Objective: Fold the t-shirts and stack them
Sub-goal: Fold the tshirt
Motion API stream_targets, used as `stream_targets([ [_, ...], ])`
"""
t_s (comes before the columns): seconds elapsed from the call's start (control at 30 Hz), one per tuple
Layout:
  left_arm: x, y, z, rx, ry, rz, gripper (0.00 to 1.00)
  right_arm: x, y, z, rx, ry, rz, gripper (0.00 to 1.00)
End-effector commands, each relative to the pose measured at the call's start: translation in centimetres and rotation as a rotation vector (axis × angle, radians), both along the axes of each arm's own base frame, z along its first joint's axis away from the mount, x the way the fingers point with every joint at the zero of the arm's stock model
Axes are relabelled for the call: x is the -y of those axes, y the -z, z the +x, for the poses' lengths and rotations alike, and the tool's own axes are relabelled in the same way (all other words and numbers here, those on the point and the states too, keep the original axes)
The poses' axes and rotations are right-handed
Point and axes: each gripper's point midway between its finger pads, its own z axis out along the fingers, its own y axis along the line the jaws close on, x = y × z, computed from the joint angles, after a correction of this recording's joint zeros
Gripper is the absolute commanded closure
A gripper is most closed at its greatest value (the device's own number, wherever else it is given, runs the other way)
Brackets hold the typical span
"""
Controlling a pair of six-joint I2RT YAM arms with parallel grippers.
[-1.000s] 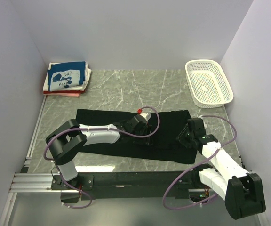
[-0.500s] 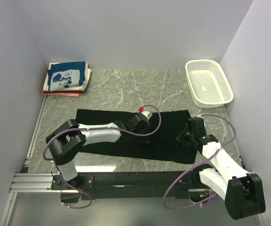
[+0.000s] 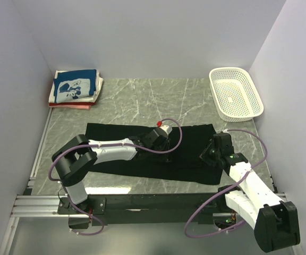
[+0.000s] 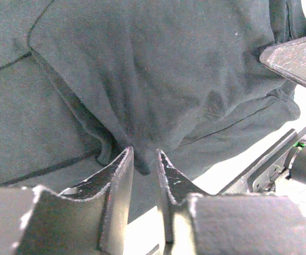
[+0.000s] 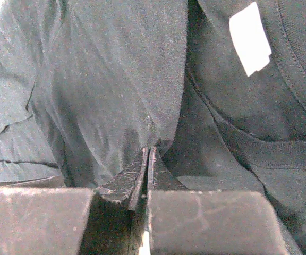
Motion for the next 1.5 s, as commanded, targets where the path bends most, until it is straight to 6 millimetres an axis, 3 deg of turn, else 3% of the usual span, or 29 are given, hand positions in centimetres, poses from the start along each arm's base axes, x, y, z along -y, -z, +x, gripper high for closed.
stream_targets([
  [0.0,1.0,-0.4,0.1,0.008,0.018,-0.011,0.70,-0.2,-0.9,0.6,0.033,-0.015,0.008,1.00],
  [0.33,1.3,0.9,0.1,-0.003,0.021,0.018,0.72,-0.3,-0.4,0.5,0.017,-0.024,0.007,1.00],
  [0.6,0.4,-0.2,0.5,0.034,0.000,0.034,0.99,-0.4,-1.3,0.6,0.030,-0.030,0.014,1.00],
  [1.1,-0.7,-3.6,0.3,0.079,-0.012,-0.006,1.00,-0.5,-3.6,-0.3,0.064,-0.039,0.033,1.00],
  [1.47,-1.3,-4.6,0.1,0.094,-0.006,-0.012,0.99,-1.7,-5.1,-1.5,0.087,-0.053,0.110,1.00],
])
